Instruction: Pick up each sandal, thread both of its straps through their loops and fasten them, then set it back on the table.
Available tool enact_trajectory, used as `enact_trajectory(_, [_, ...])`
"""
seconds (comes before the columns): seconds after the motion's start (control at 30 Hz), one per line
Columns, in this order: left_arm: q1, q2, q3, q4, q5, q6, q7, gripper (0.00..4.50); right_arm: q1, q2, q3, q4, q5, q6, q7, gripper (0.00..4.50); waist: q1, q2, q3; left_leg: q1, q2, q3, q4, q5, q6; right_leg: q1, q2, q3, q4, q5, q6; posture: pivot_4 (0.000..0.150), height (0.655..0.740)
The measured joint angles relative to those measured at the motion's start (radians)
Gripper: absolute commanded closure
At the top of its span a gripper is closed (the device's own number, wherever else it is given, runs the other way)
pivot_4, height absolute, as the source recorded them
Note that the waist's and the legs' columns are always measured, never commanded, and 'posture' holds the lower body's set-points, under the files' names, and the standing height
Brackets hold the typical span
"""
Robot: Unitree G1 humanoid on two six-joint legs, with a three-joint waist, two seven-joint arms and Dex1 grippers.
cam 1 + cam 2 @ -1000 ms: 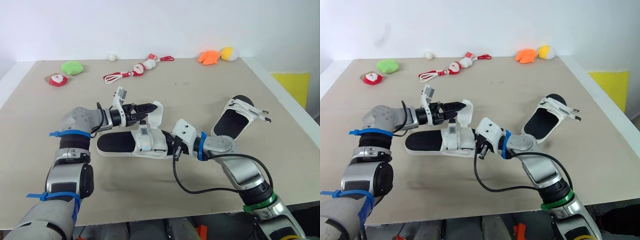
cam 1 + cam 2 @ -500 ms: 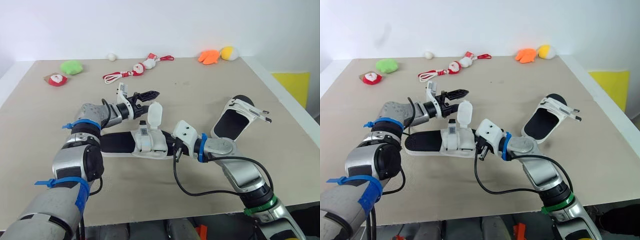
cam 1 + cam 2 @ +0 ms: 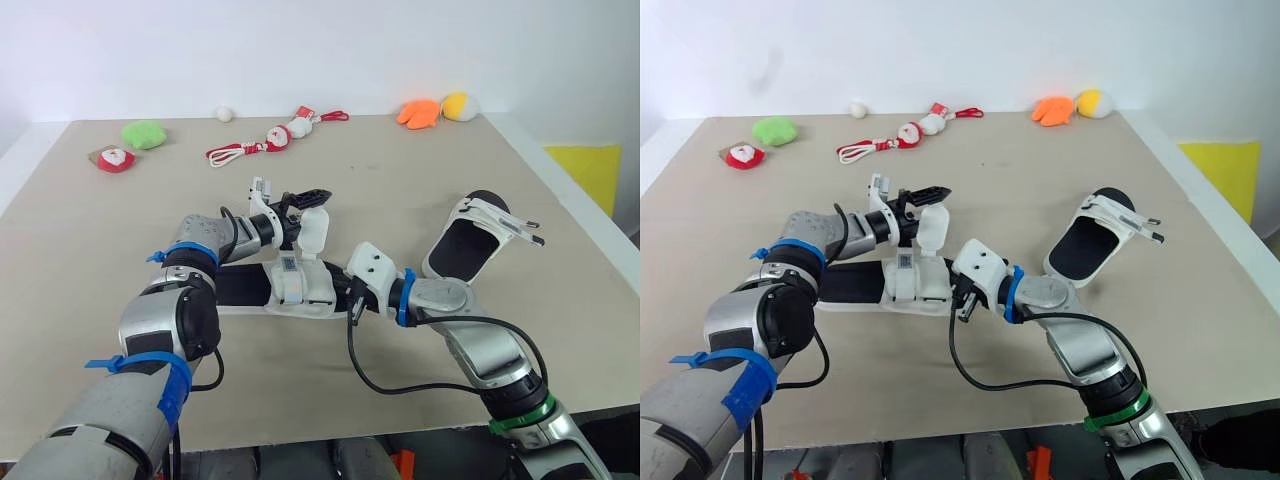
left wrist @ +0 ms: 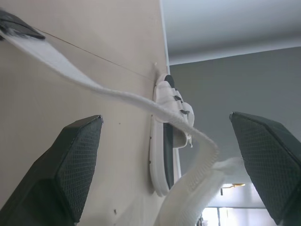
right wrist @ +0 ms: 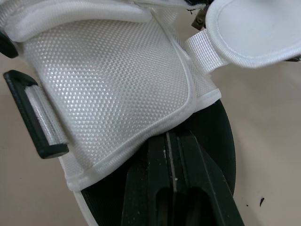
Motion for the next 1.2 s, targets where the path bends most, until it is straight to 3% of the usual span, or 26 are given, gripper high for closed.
enact_trajectory(0.03, [-0.003, -0.001, 0.007, 0.001, 0.0, -0.008, 0.003, 0.04, 0.0, 0.0, 0.0, 0.0, 0.0, 0.0, 0.0, 4.5, 0.0, 0.0, 0.0, 0.0, 0.0, 0.0, 0.0, 0.0, 0.0, 0.0, 0.0, 0.0, 0.0, 0.0, 0.0, 0.15, 0.74])
enact_trajectory(0.1, [-0.004, -0.001, 0.015, 0.003, 0.0, -0.025, 0.007, 0.56, 0.001, 0.0, 0.0, -0.002, 0.0, 0.001, -0.001, 4.5, 0.0, 0.0, 0.0, 0.0, 0.0, 0.0, 0.0, 0.0, 0.0, 0.0, 0.0, 0.0, 0.0, 0.0, 0.0, 0.15, 0.74])
enact_trajectory(0.23, [-0.004, 0.0, 0.016, 0.004, 0.008, -0.04, 0.003, 2.37, 0.002, 0.0, -0.001, -0.005, 0.0, 0.005, -0.002, 4.5, 0.0, 0.0, 0.0, 0.0, 0.0, 0.0, 0.0, 0.0, 0.0, 0.0, 0.0, 0.0, 0.0, 0.0, 0.0, 0.15, 0.74])
enact_trajectory(0.3, [-0.004, 0.001, 0.016, 0.004, 0.009, -0.04, -0.002, 3.04, 0.002, 0.0, -0.001, -0.007, 0.0, 0.008, -0.003, 4.5, 0.0, 0.0, 0.0, 0.0, 0.0, 0.0, 0.0, 0.0, 0.0, 0.0, 0.0, 0.0, 0.0, 0.0, 0.001, 0.15, 0.74])
enact_trajectory(0.33, [-0.004, 0.001, 0.015, 0.004, 0.01, -0.04, -0.003, 3.65, 0.002, 0.0, -0.001, -0.007, 0.0, 0.008, -0.003, 4.5, 0.0, 0.0, 0.0, 0.0, 0.0, 0.0, 0.0, 0.0, 0.0, 0.0, 0.0, 0.0, 0.0, 0.0, 0.001, 0.15, 0.74])
enact_trajectory(0.4, [-0.004, 0.001, 0.015, 0.004, 0.01, -0.04, -0.003, 4.35, 0.003, 0.0, -0.001, -0.008, 0.0, 0.009, -0.003, 4.5, 0.0, 0.0, 0.0, 0.0, 0.0, 0.0, 0.0, 0.0, 0.0, 0.0, 0.0, 0.0, 0.0, 0.0, 0.001, 0.15, 0.74])
enact_trajectory(0.53, [0.015, -0.001, -0.058, -0.039, 0.071, -0.077, -0.085, 4.46, 0.002, 0.0, -0.001, -0.008, 0.0, 0.009, -0.003, 4.5, 0.0, 0.0, 0.0, 0.0, 0.0, 0.0, 0.0, 0.0, -0.001, 0.0, 0.0, 0.0, 0.0, 0.0, 0.001, 0.15, 0.74])
enact_trajectory(0.73, [0.211, 0.001, -0.317, -0.479, 0.178, -0.292, -0.448, 4.46, 0.0, 0.0, -0.001, -0.008, 0.0, 0.009, -0.001, 4.5, 0.0, 0.001, 0.0, 0.0, 0.001, 0.0, -0.001, 0.0, -0.002, 0.0, 0.0, 0.0, 0.0, -0.001, -0.001, 0.15, 0.74])
enact_trajectory(0.9, [0.359, 0.04, -0.428, -0.78, 0.222, -0.431, -0.564, 4.46, -0.001, 0.001, 0.0, -0.011, 0.0, 0.008, -0.001, 4.5, -0.001, 0.001, 0.001, 0.0, 0.001, 0.0, -0.001, 0.0, -0.001, 0.0, 0.0, 0.001, 0.0, 0.0, -0.001, 0.15, 0.74])
enact_trajectory(1.03, [0.49, 0.134, -0.567, -0.957, 0.409, -0.842, -0.66, 4.46, 0.001, 0.0, 0.003, -0.011, 0.0, -0.001, 0.001, 4.5, 0.004, 0.001, 0.001, 0.0, 0.001, 0.0, -0.001, 0.0, -0.001, 0.0, 0.0, 0.001, 0.0, -0.001, -0.003, 0.15, 0.74])
enact_trajectory(1.2, [0.546, 0.201, -0.687, -0.908, 0.645, -1.516, -0.693, 4.46, -0.001, -0.003, 0.001, -0.004, -0.001, -0.001, 0.001, 4.5, 0.021, 0.001, 0.001, 0.0, 0.0, 0.001, 0.0, 0.0, -0.001, 0.001, -0.001, 0.001, 0.0, -0.002, -0.006, 0.15, 0.74])
